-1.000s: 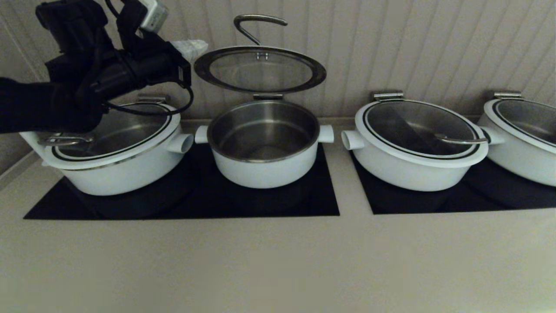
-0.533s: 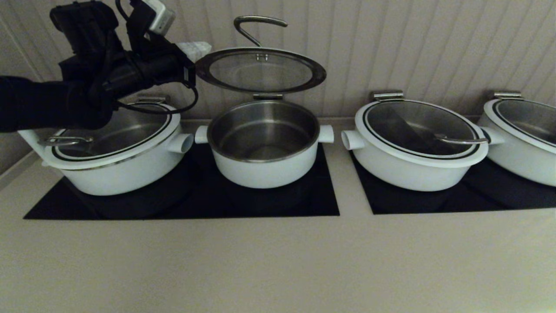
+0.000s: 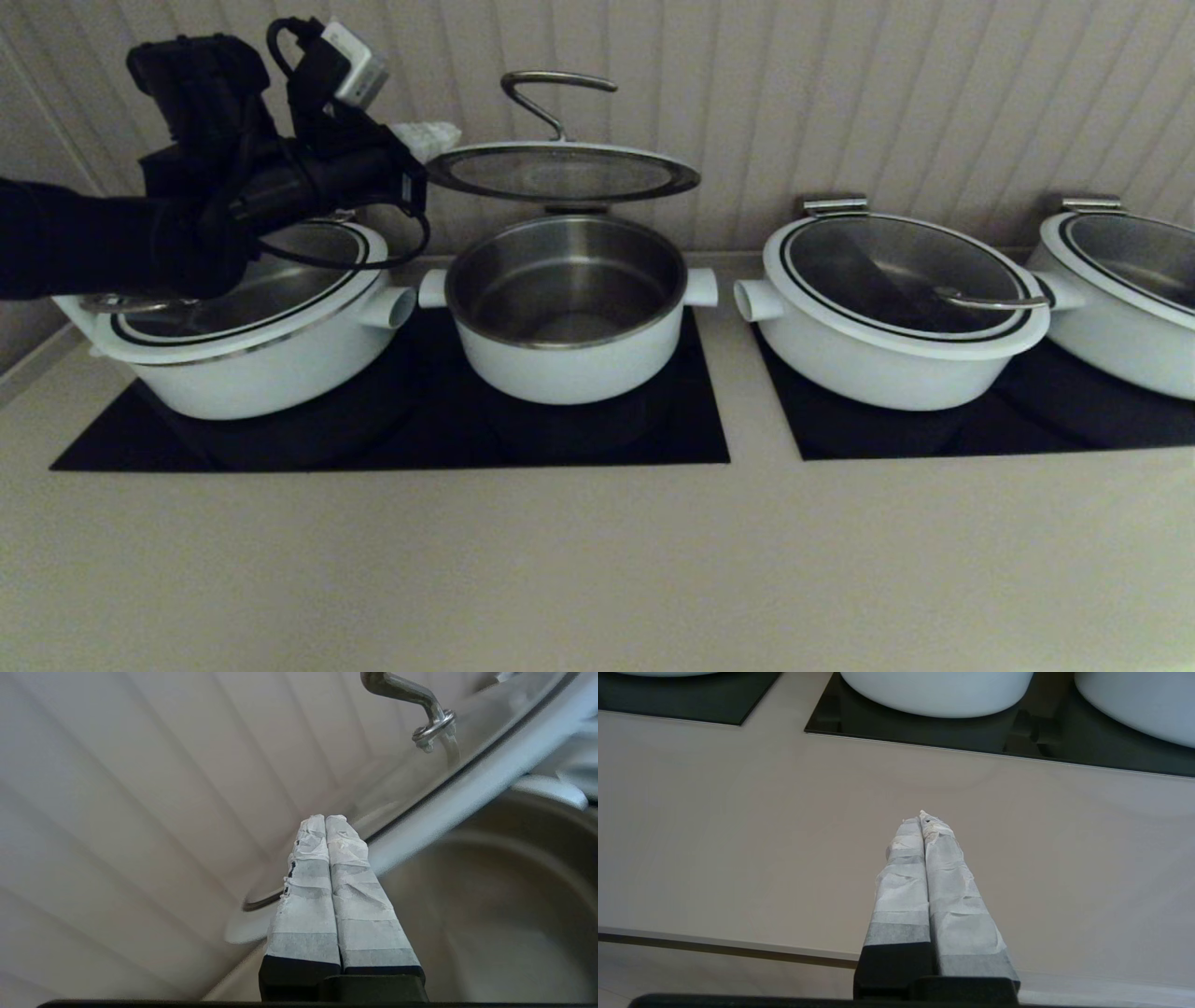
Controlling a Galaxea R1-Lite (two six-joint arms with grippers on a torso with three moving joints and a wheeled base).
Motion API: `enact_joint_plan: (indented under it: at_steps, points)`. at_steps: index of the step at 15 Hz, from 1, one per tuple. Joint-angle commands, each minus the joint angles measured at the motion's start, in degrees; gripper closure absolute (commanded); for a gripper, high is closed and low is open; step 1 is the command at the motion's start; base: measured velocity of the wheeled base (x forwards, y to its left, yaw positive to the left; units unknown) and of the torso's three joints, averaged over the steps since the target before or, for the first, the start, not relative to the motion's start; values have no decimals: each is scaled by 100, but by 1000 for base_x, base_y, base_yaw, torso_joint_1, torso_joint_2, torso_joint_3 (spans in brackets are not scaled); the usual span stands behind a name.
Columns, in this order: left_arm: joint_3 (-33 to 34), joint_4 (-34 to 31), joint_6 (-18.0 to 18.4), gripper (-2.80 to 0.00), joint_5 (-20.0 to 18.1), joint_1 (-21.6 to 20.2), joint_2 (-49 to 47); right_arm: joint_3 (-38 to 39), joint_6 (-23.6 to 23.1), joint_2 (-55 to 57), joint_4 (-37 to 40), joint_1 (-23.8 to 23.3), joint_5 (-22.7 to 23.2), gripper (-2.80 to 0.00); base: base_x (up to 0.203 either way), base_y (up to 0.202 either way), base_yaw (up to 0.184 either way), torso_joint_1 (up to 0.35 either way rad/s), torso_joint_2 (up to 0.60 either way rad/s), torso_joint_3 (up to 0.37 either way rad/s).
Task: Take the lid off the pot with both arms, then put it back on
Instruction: Close the pot lid
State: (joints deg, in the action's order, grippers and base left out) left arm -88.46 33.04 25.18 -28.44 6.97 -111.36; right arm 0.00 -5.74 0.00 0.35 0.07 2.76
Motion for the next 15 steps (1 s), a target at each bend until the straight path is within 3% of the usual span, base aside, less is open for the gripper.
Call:
enact_joint_plan:
  at_steps: [1, 5, 15]
  points:
    - [293, 45, 74, 0, -21, 2, 162, 0, -6, 0, 0, 1, 6, 0, 0, 0, 0, 0, 0, 0]
    - [571, 125, 133, 0, -12, 6, 297, 0, -6, 1, 0, 1, 6, 0, 0, 0, 0, 0, 0, 0]
    - [1608, 1183, 162, 0, 5, 6, 454, 0, -6, 8, 0, 1, 6, 0, 0, 0, 0, 0, 0, 0]
